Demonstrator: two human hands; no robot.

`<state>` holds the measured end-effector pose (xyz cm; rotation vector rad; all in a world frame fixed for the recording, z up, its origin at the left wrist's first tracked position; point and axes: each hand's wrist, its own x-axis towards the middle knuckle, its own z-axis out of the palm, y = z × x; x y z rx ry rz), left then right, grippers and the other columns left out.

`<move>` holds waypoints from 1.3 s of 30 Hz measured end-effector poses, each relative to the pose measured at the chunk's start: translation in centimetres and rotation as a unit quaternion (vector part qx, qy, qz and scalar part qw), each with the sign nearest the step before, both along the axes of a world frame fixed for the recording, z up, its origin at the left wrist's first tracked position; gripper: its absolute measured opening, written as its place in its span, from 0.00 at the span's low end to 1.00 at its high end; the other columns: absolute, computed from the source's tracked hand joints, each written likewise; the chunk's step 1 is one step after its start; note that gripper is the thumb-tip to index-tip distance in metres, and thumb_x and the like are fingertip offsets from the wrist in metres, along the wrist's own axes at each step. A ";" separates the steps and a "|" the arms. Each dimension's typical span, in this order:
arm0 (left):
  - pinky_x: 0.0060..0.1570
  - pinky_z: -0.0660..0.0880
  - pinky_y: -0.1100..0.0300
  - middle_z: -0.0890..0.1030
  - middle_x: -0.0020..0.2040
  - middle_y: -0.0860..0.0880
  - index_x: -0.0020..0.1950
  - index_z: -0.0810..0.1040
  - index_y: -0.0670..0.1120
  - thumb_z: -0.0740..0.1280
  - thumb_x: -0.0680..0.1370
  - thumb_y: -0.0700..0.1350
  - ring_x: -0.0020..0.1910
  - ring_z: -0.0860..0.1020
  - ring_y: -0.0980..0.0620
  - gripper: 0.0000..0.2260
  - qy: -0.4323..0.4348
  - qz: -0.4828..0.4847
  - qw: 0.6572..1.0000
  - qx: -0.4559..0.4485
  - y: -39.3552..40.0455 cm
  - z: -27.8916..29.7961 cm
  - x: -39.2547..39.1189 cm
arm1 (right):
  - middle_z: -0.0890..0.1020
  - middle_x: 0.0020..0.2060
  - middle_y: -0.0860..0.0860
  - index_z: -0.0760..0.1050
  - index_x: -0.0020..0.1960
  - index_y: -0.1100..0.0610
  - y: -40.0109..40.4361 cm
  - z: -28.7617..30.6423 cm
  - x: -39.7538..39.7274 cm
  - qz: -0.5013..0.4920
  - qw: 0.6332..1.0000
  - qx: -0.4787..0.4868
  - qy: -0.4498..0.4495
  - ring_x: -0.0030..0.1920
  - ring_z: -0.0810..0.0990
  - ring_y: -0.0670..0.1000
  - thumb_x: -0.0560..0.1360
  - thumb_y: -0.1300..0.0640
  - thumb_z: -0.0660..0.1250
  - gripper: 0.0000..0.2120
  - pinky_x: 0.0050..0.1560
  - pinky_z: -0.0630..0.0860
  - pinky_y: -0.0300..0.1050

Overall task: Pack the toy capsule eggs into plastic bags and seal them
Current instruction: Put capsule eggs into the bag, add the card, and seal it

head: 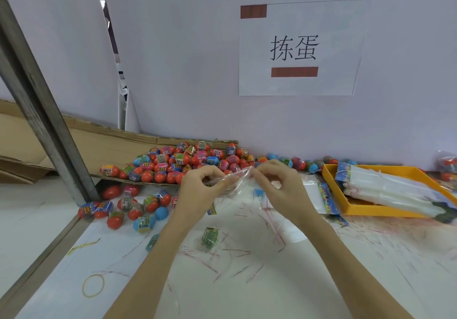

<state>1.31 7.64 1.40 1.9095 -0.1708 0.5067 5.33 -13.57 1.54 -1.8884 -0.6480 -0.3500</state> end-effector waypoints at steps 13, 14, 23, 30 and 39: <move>0.44 0.77 0.67 0.82 0.43 0.57 0.52 0.85 0.49 0.77 0.71 0.58 0.44 0.80 0.56 0.16 -0.097 0.001 0.990 0.103 -0.7 -0.1 -0.2 | 0.88 0.44 0.48 0.89 0.50 0.48 -0.1 1.3 -1.1 0.073 0.970 0.112 0.201 0.47 0.85 0.45 0.73 0.49 0.77 0.07 0.48 0.79 0.31; 0.45 0.76 0.69 0.83 0.45 0.58 0.56 0.84 0.52 0.78 0.70 0.60 0.47 0.81 0.59 0.19 -0.057 -0.001 0.997 0.059 -0.6 0.0 -0.2 | 0.88 0.44 0.48 0.89 0.50 0.49 -0.3 1.4 -1.0 0.063 0.969 0.119 0.206 0.47 0.85 0.45 0.73 0.49 0.77 0.07 0.48 0.78 0.30; 0.37 0.81 0.41 0.88 0.43 0.43 0.51 0.86 0.50 0.75 0.76 0.56 0.37 0.82 0.33 0.11 0.062 0.016 0.987 -0.145 0.5 0.0 0.1 | 0.88 0.46 0.45 0.88 0.48 0.44 -0.8 1.8 -1.0 0.054 0.962 0.078 0.255 0.46 0.85 0.42 0.70 0.39 0.73 0.13 0.46 0.79 0.35; 0.35 0.79 0.42 0.84 0.36 0.44 0.48 0.84 0.45 0.72 0.78 0.56 0.32 0.80 0.43 0.13 -0.026 0.075 0.993 -0.083 -0.1 0.1 0.1 | 0.88 0.50 0.51 0.85 0.58 0.55 0.2 1.5 -1.3 0.094 0.944 0.135 0.285 0.51 0.87 0.49 0.74 0.45 0.75 0.18 0.53 0.81 0.38; 0.30 0.79 0.52 0.85 0.35 0.47 0.47 0.83 0.45 0.70 0.78 0.59 0.28 0.80 0.48 0.17 -0.050 0.087 0.993 -0.067 -0.4 -0.1 0.0 | 0.87 0.47 0.56 0.82 0.60 0.61 0.8 1.4 -1.5 0.009 0.943 0.157 0.294 0.43 0.87 0.52 0.82 0.68 0.64 0.11 0.46 0.84 0.42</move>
